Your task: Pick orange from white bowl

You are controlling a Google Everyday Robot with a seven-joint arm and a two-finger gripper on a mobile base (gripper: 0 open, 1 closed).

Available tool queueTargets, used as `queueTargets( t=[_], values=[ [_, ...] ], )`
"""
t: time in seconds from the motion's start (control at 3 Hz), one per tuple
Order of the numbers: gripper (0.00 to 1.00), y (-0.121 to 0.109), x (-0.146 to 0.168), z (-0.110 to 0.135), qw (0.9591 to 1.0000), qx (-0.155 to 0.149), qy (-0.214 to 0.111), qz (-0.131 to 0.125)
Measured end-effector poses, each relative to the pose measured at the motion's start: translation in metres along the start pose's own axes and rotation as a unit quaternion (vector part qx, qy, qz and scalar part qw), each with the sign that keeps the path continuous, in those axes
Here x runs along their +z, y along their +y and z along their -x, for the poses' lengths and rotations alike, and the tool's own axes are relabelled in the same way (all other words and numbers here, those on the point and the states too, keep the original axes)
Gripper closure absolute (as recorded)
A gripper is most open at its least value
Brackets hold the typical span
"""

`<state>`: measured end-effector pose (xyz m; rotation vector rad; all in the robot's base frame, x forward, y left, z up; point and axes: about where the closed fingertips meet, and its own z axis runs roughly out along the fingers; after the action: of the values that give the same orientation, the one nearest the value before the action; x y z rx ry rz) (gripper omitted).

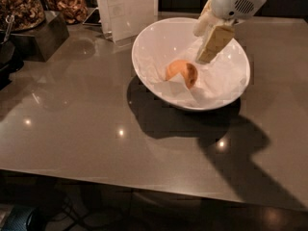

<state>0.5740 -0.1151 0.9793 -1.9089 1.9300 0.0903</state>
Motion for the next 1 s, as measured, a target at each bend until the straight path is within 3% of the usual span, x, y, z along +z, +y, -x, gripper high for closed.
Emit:
queueTargets(
  t=[0.33, 0.67, 1.0],
  values=[
    [0.38, -0.001, 0.002, 0.001, 1.0, -0.001, -0.001, -0.001],
    [0.23, -0.007, 0.021, 0.006, 0.9998, -0.003, -0.008, 0.018],
    [0.21, -0.011, 0.042, 0.007, 0.9991, -0.001, -0.012, 0.04]
  ],
)
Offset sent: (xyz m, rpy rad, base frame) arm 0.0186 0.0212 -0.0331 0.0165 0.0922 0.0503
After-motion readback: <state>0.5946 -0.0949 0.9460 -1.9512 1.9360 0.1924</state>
